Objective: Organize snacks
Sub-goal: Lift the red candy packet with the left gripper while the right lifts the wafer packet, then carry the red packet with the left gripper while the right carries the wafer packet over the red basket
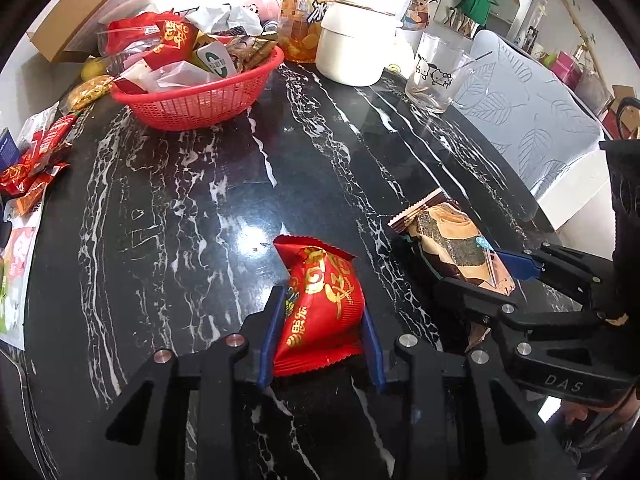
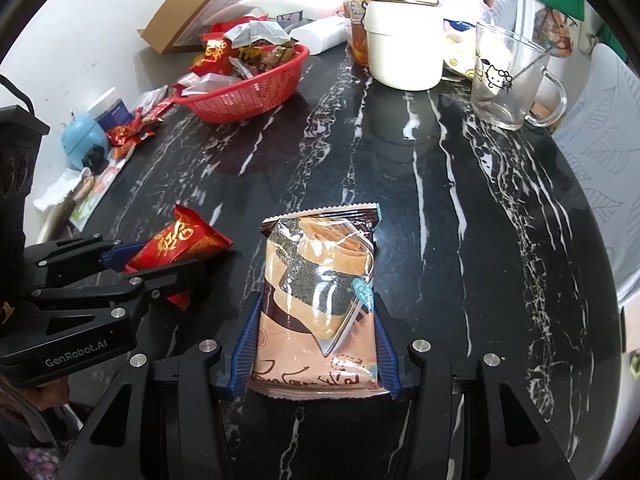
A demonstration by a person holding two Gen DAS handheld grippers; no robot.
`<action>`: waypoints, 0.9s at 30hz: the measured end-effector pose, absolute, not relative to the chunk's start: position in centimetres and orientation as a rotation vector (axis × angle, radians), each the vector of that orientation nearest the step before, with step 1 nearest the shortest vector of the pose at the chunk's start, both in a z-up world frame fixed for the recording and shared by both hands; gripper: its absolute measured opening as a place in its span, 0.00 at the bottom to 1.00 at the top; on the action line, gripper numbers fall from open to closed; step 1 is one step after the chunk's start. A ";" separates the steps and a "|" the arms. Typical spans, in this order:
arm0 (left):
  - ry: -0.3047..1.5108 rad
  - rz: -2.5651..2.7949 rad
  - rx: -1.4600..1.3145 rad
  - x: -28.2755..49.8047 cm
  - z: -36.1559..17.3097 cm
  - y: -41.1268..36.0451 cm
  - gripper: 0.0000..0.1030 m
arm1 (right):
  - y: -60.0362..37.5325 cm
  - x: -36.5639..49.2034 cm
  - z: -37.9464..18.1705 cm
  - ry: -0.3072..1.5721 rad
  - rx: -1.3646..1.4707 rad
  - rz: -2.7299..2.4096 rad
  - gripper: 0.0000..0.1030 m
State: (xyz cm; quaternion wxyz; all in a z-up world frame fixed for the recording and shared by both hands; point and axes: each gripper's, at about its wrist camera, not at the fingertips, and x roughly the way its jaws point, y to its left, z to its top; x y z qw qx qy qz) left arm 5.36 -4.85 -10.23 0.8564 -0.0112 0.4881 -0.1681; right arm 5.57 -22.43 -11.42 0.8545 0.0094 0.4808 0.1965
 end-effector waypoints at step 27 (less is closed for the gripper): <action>0.848 -0.306 -0.116 5.1 -3.4 -1.2 0.34 | -19.3 6.2 -5.5 0.878 0.048 0.581 0.49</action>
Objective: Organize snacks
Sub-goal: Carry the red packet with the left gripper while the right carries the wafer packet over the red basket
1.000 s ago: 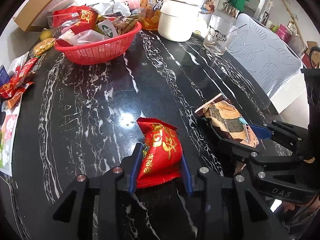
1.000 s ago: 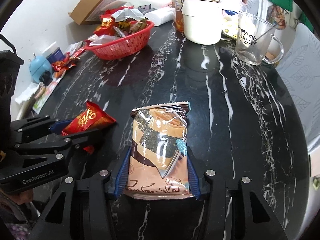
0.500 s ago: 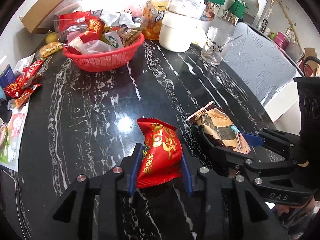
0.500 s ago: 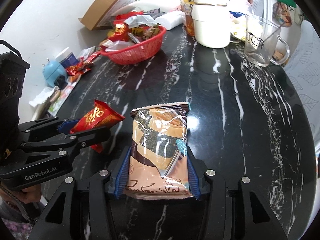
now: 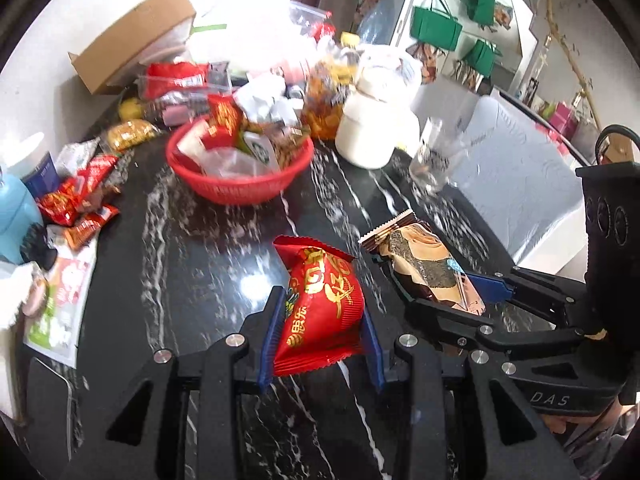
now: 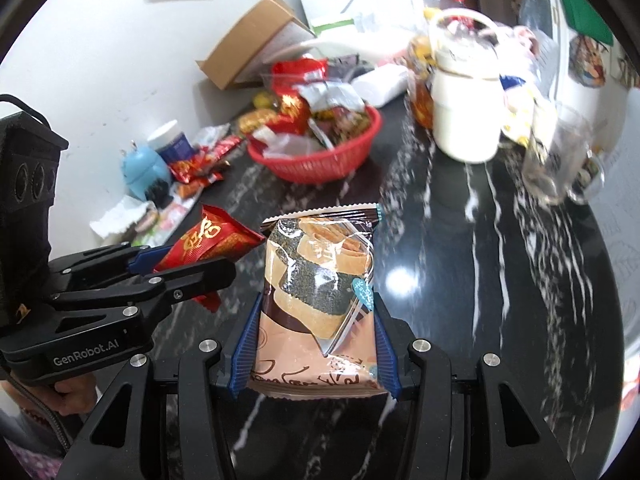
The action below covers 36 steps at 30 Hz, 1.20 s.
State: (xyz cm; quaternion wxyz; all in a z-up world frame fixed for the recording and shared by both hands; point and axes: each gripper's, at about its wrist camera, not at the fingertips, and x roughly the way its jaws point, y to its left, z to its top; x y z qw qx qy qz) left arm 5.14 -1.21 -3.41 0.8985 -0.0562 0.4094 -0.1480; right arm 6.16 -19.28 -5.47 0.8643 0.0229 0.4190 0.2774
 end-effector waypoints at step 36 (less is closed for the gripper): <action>0.651 -0.234 -0.148 20.9 1.7 3.1 0.34 | -14.8 24.8 -0.3 0.712 0.037 0.634 0.49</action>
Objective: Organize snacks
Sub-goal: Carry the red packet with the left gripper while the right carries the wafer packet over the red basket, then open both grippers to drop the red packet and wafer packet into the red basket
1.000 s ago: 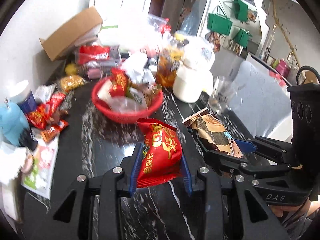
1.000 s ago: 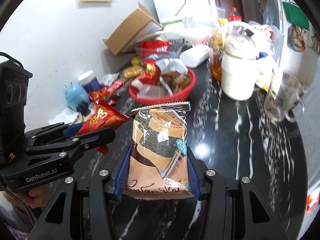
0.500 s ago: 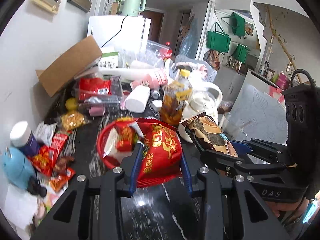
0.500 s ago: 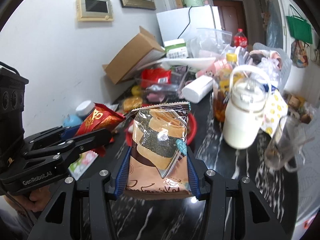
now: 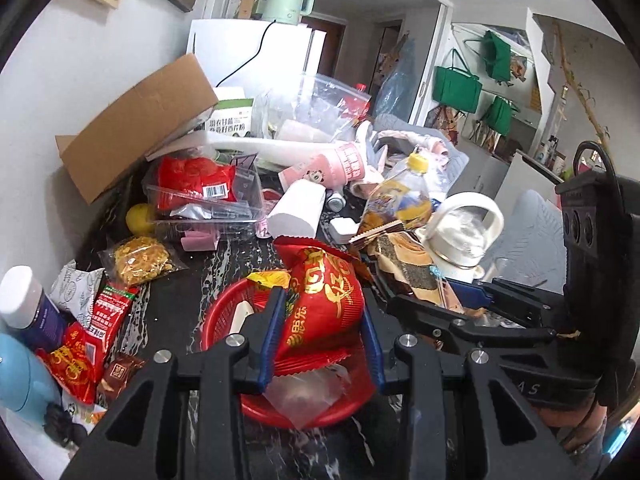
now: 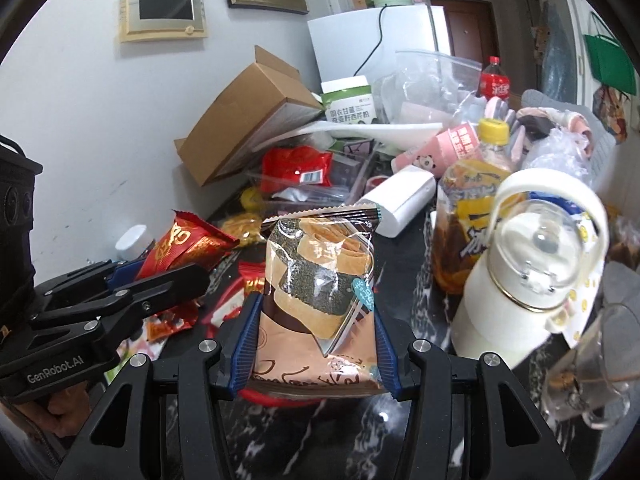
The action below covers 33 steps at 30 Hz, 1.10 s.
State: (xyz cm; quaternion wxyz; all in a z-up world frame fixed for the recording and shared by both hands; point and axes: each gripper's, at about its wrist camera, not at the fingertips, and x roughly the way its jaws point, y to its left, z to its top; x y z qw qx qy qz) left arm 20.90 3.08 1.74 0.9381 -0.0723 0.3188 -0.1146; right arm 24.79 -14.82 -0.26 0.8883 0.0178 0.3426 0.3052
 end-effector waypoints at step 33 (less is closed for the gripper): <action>0.819 -0.211 -0.233 22.4 -6.5 4.6 0.34 | -11.7 26.1 -6.7 0.768 -0.053 0.618 0.48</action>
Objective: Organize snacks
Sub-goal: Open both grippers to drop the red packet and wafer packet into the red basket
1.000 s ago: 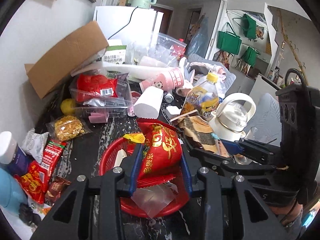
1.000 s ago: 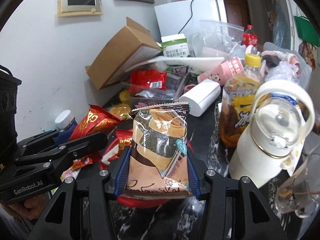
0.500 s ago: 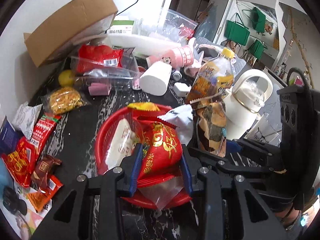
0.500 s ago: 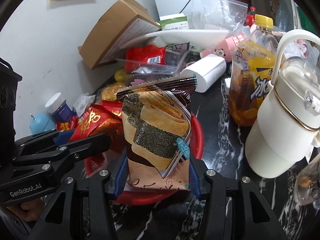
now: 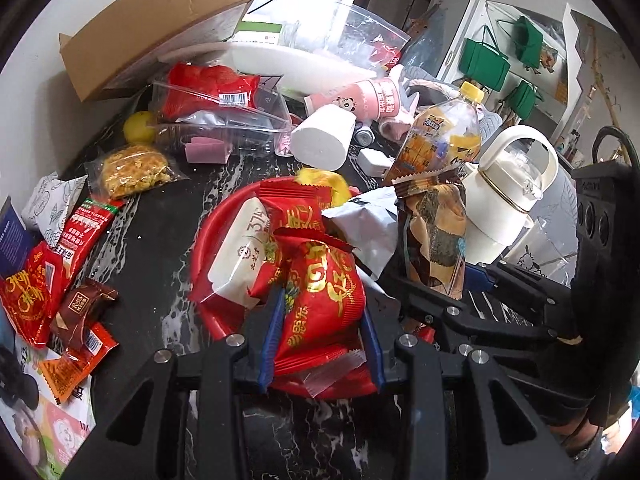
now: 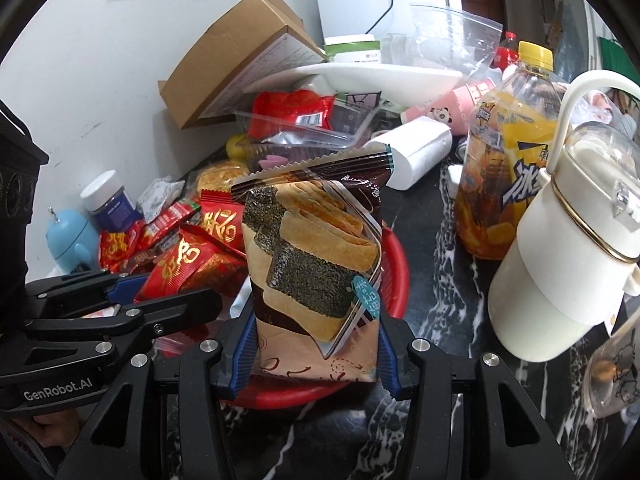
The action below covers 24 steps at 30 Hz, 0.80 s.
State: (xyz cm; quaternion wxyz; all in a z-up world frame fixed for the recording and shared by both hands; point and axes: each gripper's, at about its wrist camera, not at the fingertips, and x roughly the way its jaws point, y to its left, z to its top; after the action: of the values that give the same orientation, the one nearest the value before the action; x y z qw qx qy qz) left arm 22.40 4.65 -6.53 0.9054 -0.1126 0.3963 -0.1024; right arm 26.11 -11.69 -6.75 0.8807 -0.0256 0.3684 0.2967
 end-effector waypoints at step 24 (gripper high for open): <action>0.765 -0.177 -0.187 21.6 -5.0 4.3 0.34 | -14.0 24.2 -4.9 0.775 0.016 0.646 0.46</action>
State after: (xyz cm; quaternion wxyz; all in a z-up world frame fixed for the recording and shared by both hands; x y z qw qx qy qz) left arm 21.58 4.29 -5.05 0.9196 -0.0909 0.3723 -0.0861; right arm 24.24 -13.95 -4.87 0.8753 0.0075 0.3715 0.3094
